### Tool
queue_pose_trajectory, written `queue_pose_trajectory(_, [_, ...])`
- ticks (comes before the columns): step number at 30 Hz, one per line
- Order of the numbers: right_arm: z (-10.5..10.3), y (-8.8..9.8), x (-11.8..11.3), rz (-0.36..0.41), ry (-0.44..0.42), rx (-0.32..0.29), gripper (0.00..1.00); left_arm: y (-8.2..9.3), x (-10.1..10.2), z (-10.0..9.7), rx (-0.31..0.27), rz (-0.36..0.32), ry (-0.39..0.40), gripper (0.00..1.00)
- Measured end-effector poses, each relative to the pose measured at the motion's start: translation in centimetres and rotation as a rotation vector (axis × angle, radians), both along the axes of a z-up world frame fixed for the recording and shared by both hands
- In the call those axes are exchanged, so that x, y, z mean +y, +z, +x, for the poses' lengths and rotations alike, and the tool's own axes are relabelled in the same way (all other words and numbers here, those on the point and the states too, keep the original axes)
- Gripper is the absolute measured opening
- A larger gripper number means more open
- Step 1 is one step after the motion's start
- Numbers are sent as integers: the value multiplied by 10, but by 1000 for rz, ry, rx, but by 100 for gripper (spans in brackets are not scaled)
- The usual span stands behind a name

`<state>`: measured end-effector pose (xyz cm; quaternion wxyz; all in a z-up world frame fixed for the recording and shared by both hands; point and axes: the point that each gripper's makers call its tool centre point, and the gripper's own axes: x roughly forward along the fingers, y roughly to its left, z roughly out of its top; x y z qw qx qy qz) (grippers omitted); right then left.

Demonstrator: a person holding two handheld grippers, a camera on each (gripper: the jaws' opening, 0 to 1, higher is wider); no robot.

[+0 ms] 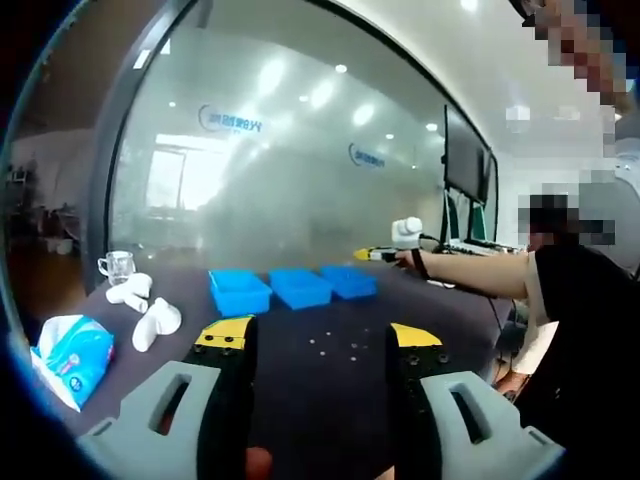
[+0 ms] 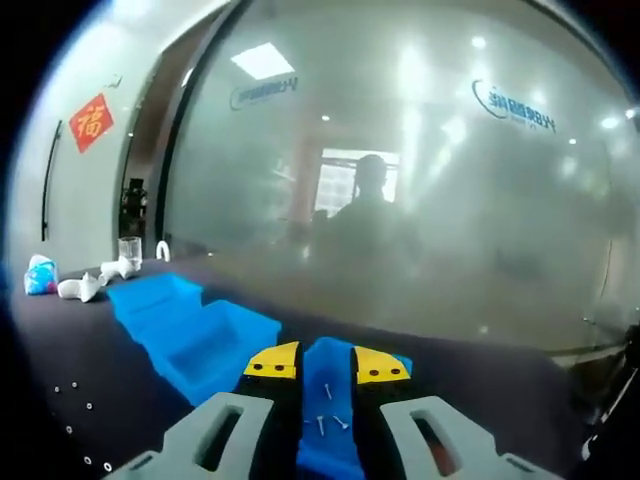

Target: Sort the screws, nuts, and washers into the corresponding bins

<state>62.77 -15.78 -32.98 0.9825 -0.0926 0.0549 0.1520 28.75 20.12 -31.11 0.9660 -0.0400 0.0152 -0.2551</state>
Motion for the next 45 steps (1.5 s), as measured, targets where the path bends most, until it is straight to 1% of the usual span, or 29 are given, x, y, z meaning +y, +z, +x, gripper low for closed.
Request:
queue_pose_trajectory(3, [-11,5,3,29,16,-10,15,0,-1,1,-1,0,-3,51])
queue_pose_trajectory(8, [-31,7,10,25,49,-25,15,-2,-3,3,0,-8,-5,51])
queue_pose_trajectory(12, [-61,9,21,41,101,-46,15,-3,-4,3,2,-7,-8,51])
queue_pose_trajectory(15, [-84,8,27,33,132,-60,15,-4,-4,4,4,-9,-10,51])
queue_pose_trajectory(21, [-124,7,29,66,165,-77,15,-6,-6,4,6,-10,-19,51])
queue_pose_trajectory(23, [-142,6,31,52,188,-90,16,-6,-7,3,4,-13,-26,51])
queue_pose_trajectory(25, [-157,4,31,45,198,-90,17,-7,-7,3,5,-13,-26,51])
queue_pose_trajectory(33, [-215,-11,33,95,266,-58,17,-9,-7,3,10,-14,-25,51])
queue_pose_trajectory(38, [-243,-24,33,108,306,-38,21,-9,-10,4,11,-9,-32,51])
queue_pose_trajectory(45, [-275,-41,32,116,328,-10,27,-10,-15,2,14,-1,-45,51])
